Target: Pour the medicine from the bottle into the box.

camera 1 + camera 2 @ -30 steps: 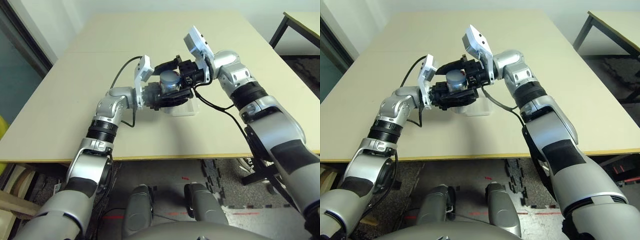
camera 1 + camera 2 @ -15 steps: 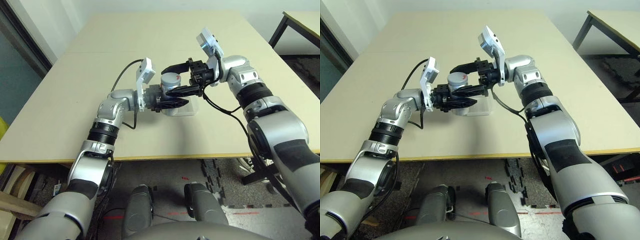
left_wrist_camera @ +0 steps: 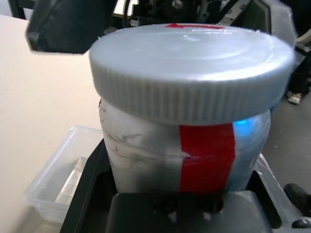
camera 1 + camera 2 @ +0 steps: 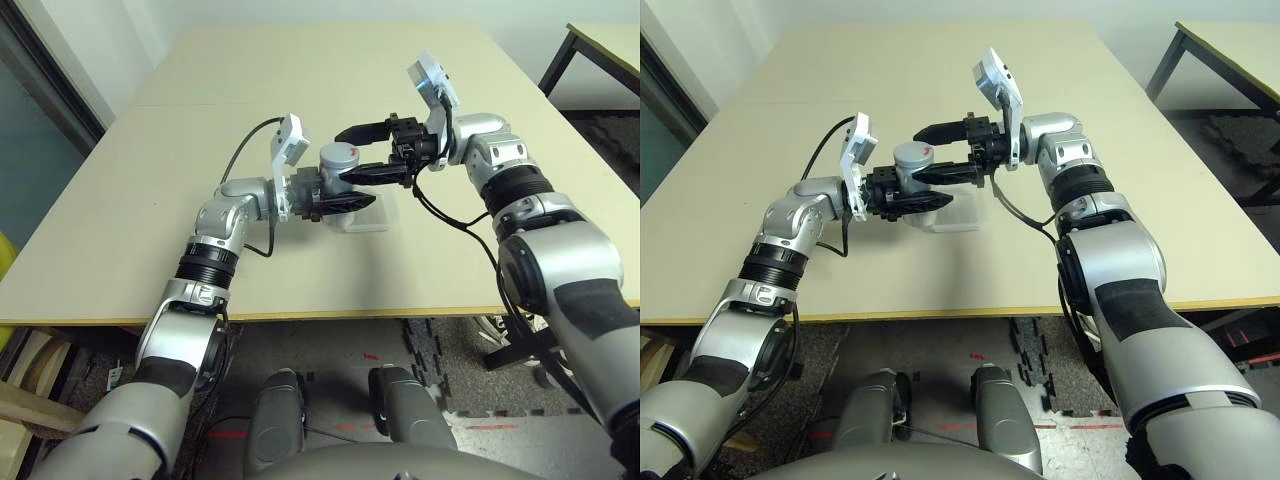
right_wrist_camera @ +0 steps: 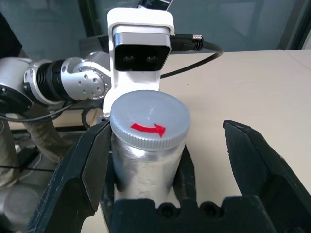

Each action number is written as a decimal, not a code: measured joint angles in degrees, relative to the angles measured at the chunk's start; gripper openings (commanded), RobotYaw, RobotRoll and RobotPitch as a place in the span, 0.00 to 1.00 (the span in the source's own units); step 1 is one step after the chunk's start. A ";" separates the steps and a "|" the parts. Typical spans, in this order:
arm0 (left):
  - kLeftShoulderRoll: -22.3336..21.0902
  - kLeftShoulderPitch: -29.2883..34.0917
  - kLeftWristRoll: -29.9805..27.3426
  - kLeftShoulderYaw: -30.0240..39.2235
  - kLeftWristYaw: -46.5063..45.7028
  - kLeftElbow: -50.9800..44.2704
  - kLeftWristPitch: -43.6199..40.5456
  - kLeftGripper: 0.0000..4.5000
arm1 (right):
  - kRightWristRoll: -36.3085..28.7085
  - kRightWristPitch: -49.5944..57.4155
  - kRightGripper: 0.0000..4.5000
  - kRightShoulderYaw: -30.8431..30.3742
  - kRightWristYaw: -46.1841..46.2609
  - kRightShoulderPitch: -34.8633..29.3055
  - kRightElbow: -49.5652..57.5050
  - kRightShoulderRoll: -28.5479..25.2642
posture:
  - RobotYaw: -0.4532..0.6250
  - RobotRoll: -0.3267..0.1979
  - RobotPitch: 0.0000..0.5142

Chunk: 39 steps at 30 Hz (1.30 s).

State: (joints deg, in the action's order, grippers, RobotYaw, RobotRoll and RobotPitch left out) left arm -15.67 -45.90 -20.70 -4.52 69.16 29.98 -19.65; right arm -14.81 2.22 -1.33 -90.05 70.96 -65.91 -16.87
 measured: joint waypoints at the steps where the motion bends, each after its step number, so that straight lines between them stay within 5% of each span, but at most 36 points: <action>1: 0.04 -0.09 0.11 0.00 -0.01 0.20 0.24 0.61 | 0.00 0.40 1.00 0.11 0.01 0.00 0.05 0.05 | 0.25 0.62 0.12; 39: 1.38 -1.32 1.30 -0.03 -1.18 2.48 3.39 0.61 | 1.47 2.73 1.00 1.02 5.47 -0.08 2.05 4.19 | 0.25 0.62 0.10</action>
State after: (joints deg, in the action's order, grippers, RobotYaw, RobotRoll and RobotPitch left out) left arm -14.29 -47.22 -19.39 -4.55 67.98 32.46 -16.25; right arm -13.33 4.95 -0.31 -84.58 70.88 -63.87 -12.68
